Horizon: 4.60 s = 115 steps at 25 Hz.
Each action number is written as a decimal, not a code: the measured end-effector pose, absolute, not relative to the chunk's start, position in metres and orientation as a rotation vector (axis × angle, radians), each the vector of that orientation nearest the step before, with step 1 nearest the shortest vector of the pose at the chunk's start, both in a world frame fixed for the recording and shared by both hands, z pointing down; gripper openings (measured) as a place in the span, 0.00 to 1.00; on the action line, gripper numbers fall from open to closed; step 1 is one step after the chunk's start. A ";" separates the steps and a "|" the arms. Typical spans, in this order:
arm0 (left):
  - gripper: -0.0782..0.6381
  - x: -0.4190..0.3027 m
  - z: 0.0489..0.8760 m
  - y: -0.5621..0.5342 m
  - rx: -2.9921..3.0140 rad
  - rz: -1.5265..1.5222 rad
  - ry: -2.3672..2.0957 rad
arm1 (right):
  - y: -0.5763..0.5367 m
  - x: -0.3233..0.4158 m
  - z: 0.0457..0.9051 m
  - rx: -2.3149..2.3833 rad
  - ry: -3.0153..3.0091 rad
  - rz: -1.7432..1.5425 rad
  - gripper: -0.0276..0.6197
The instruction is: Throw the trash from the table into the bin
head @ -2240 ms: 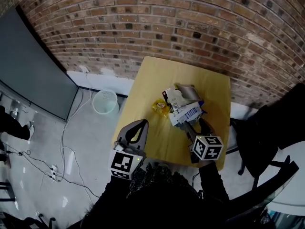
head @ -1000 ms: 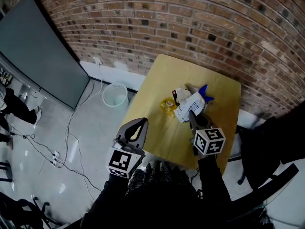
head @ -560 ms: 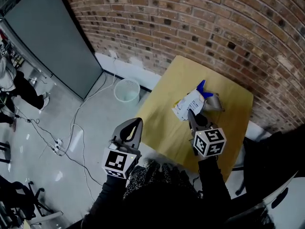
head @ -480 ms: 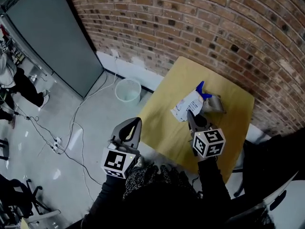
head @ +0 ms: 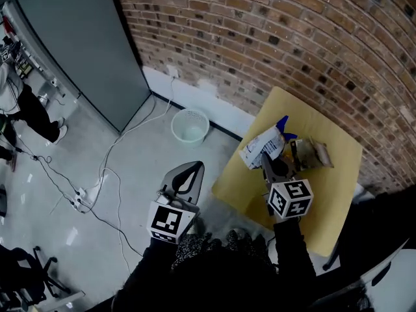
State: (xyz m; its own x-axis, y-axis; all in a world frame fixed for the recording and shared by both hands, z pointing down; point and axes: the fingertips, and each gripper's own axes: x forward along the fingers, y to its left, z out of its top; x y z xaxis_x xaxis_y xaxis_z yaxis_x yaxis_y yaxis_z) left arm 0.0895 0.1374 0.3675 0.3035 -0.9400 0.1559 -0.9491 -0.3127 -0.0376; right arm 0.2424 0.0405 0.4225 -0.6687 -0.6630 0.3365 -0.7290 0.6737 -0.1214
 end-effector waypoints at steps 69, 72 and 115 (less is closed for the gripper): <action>0.12 -0.250 0.549 -0.146 2.691 0.503 -0.954 | -0.159 -0.160 0.600 1.245 -2.279 0.667 0.06; 0.12 -0.242 0.582 -0.167 2.686 0.550 -0.949 | -0.174 -0.155 0.634 1.235 -2.269 0.699 0.06; 0.12 -0.221 0.796 -0.264 2.435 0.644 -1.031 | -0.243 -0.161 0.884 1.066 -2.123 0.933 0.32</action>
State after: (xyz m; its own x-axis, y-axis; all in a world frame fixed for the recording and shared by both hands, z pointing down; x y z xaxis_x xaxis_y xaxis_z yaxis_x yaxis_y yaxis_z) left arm -0.2207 -0.2636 0.7959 0.6182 -0.5520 0.5595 -0.7448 -0.6388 0.1928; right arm -0.1605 -0.2426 0.8836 -0.5122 -0.4331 0.7417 -0.8392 0.4359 -0.3251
